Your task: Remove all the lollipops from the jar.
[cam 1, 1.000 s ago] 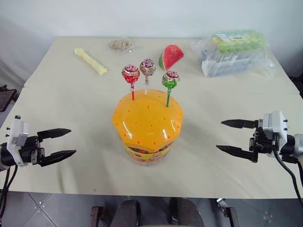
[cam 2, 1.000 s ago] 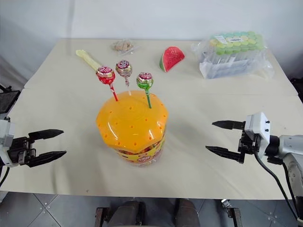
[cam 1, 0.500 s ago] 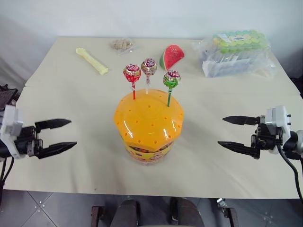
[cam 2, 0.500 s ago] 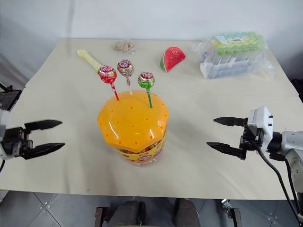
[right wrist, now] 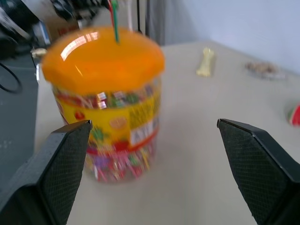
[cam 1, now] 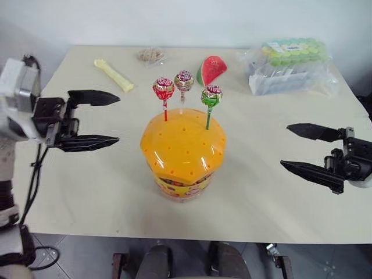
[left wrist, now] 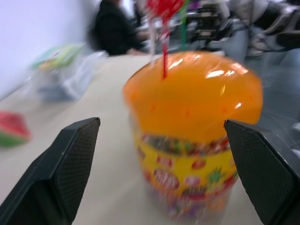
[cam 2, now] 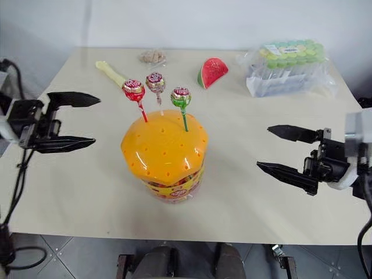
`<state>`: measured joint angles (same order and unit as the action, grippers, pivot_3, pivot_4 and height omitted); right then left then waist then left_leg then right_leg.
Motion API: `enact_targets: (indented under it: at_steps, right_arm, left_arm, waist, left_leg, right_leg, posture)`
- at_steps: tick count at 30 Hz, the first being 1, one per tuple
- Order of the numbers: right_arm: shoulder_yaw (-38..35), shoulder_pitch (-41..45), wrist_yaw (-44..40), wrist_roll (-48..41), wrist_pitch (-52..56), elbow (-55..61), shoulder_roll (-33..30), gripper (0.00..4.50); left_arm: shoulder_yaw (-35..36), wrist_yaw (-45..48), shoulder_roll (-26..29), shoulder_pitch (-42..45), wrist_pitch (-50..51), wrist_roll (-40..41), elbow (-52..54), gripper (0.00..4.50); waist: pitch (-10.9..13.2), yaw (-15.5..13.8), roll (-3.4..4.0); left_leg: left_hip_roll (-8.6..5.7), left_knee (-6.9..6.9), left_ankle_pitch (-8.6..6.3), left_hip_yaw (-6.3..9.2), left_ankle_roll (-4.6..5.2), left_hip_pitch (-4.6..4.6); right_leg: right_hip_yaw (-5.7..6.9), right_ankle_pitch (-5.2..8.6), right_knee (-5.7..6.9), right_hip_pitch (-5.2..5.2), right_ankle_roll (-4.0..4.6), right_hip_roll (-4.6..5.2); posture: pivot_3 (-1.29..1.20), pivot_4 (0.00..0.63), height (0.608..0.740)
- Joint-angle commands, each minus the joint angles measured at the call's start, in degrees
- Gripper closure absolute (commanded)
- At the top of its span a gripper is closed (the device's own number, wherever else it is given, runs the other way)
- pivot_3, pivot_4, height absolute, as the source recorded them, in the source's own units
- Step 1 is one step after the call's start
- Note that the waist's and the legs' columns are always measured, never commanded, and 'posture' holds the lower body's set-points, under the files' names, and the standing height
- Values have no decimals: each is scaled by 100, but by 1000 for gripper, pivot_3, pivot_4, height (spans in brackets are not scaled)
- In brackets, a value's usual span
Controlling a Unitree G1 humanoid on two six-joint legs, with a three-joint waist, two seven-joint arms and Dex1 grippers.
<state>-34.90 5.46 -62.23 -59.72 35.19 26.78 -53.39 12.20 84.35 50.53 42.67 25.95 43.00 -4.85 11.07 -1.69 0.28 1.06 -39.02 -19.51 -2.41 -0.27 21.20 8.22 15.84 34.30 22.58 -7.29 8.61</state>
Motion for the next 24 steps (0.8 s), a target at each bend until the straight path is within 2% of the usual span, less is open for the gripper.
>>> enact_targets:
  at_steps: [1, 10, 14, 24]
  right_arm:
    - [-163, -2, 306, -165, -23, 309, 48, 17]
    - [-261, -335, 830, -112, -168, 695, 347, 17]
    - [-411, -522, 968, -84, -258, 797, 414, 0]
    - [-568, -802, 1084, 26, -494, 804, 503, 0]
  left_arm:
    - [-357, 299, -261, 476, 69, -16, -244, 0]
    - [-913, 533, -1022, 1403, -19, -233, -979, 0]
    - [-823, 712, -1126, 1579, -11, -90, -1110, 827]
    - [-1040, 815, -900, 1637, 75, 126, -955, 3843]
  waist:
    - [3, 10, -6]
    - [11, 18, -20]
    - [12, 18, -21]
    - [15, 20, -27]
  left_leg:
    - [-1, -4, -1, -3, 2, 0]
    - [-1, -8, -2, -15, 4, -1]
    - [-2, -11, -4, -21, 8, -2]
    - [-2, -12, -4, -25, 9, -6]
  right_leg:
    - [-3, -1, 0, -1, -1, 0]
    - [-18, -4, 7, 7, -2, -1]
    - [-27, -6, 9, 7, -6, -1]
    - [-35, -6, 13, 9, -6, -1]
  posture:
    - [0, 150, 740]
    - [0, 150, 740]
    - [0, 150, 740]
    - [0, 150, 740]
